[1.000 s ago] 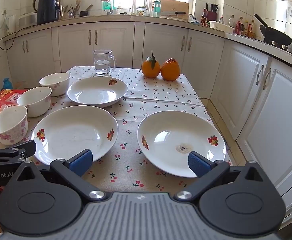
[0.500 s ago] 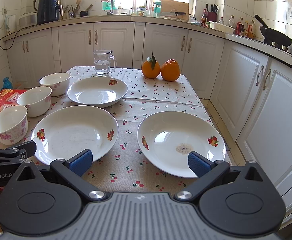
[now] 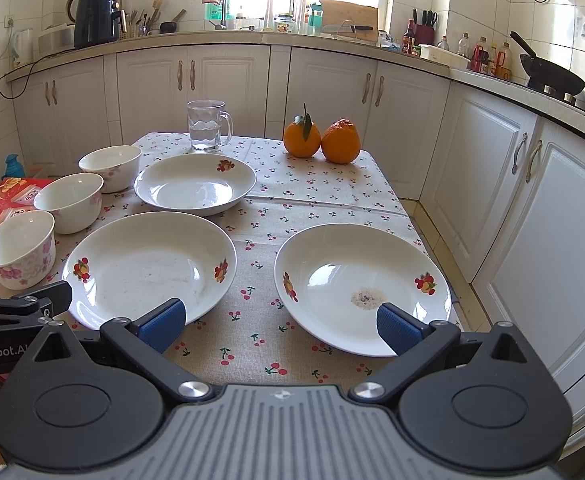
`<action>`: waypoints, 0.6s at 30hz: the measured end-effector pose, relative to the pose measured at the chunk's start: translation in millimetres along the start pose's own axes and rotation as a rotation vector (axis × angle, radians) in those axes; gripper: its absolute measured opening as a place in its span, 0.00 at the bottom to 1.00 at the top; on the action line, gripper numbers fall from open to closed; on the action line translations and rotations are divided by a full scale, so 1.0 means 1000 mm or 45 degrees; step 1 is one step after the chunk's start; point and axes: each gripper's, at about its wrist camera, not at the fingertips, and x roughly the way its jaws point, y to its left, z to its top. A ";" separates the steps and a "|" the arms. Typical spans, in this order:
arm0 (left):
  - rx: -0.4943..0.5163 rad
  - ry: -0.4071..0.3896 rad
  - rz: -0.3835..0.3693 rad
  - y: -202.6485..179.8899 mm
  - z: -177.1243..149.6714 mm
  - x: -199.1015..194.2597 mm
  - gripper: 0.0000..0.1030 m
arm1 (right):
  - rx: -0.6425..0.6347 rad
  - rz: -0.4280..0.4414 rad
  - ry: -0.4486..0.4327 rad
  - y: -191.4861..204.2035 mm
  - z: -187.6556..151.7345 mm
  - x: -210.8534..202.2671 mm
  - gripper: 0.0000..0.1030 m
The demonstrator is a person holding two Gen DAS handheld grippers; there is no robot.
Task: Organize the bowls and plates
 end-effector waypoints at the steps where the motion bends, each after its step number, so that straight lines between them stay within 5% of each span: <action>1: 0.000 0.001 0.000 0.000 0.000 0.000 0.99 | -0.001 0.000 0.000 0.000 0.000 0.000 1.00; 18: 0.000 -0.001 0.004 0.000 0.000 0.001 0.99 | -0.002 0.002 -0.003 -0.002 0.001 0.000 1.00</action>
